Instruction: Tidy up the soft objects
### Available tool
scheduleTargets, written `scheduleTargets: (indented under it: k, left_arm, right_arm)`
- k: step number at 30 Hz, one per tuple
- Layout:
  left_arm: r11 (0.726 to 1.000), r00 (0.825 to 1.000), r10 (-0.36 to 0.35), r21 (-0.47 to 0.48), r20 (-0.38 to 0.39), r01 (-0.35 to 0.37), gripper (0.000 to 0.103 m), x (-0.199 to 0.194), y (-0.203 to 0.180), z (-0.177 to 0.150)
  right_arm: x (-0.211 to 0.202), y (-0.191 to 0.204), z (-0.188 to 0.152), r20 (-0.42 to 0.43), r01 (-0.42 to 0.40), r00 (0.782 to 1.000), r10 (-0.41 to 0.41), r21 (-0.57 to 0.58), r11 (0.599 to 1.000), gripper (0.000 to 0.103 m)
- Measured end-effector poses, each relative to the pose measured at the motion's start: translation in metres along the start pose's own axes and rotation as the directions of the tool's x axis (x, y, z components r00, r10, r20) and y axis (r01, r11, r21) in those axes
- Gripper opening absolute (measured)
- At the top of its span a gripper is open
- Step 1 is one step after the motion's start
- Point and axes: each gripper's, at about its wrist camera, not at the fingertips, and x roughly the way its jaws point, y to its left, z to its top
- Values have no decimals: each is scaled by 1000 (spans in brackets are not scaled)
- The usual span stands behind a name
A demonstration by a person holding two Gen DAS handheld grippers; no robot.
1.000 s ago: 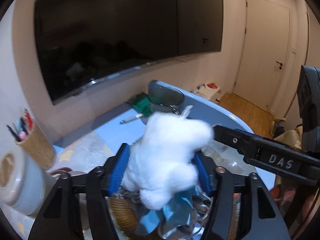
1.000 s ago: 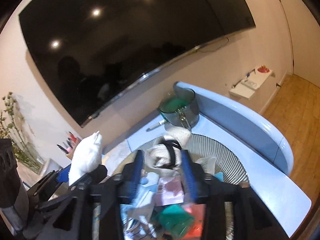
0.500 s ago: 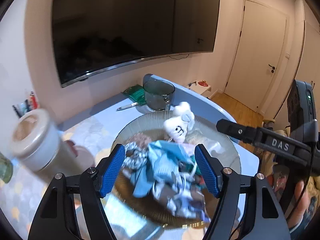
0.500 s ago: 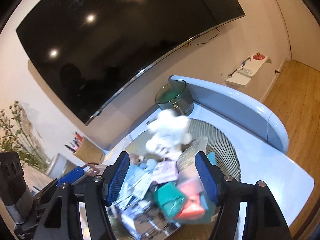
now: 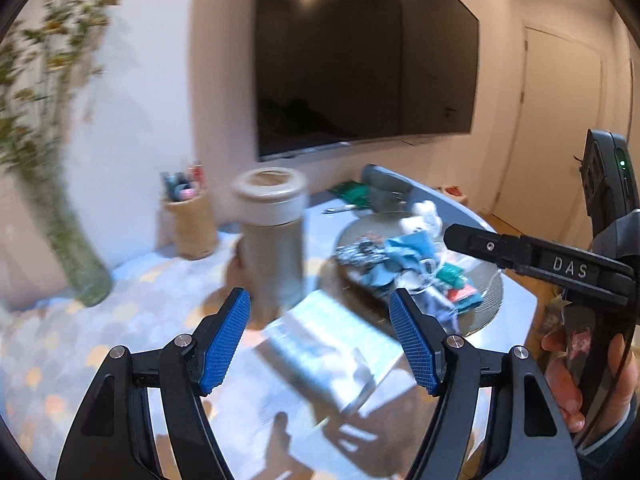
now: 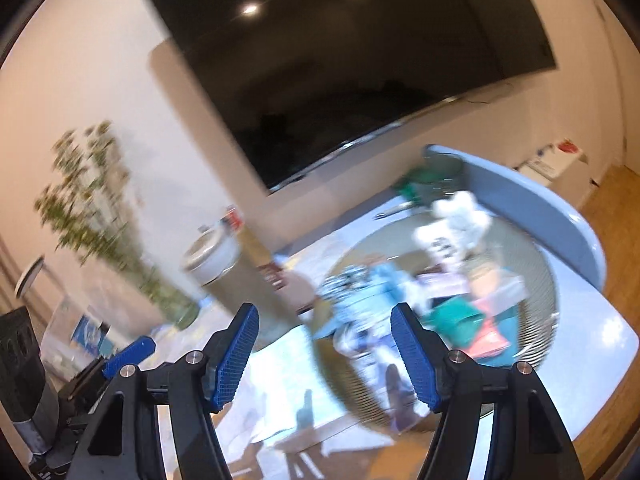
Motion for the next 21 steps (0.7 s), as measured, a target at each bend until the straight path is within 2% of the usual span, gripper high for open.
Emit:
scheduleTargets:
  k: [6, 11, 12, 13, 15, 18, 20, 21]
  left_arm:
    - [994, 995, 100, -43, 25, -99, 71, -41, 42, -26]
    - [975, 979, 201, -100, 41, -196, 71, -70, 85, -52]
    - [965, 970, 240, -118, 46, -233, 71, -75, 95, -58]
    - [943, 950, 306, -156, 59, -295, 71, -83, 109, -67]
    - [910, 923, 379, -206, 61, -360, 75, -90, 130, -80]
    - [841, 877, 480, -291, 17, -455, 76, -91, 171, -108]
    - [814, 867, 498, -338, -11, -472, 76, -87, 193, -126]
    - [802, 862, 507, -353, -24, -481, 76, -83, 202, -135]
  right_arm:
    - [9, 70, -26, -48, -54, 998, 48, -122, 991, 67]
    - [24, 127, -53, -104, -96, 992, 75, -220, 971, 67]
    - [27, 134, -57, -112, -106, 990, 82, -231, 967, 67]
    - [30, 145, -63, -119, -122, 988, 94, -249, 961, 67]
    - [37, 164, -75, -125, -136, 987, 103, -286, 949, 67]
    - [50, 189, -96, -100, -139, 989, 112, -329, 934, 67]
    - [57, 206, -109, -37, -101, 995, 93, -380, 919, 67]
    - [61, 216, -119, 25, -60, 997, 77, -419, 906, 67]
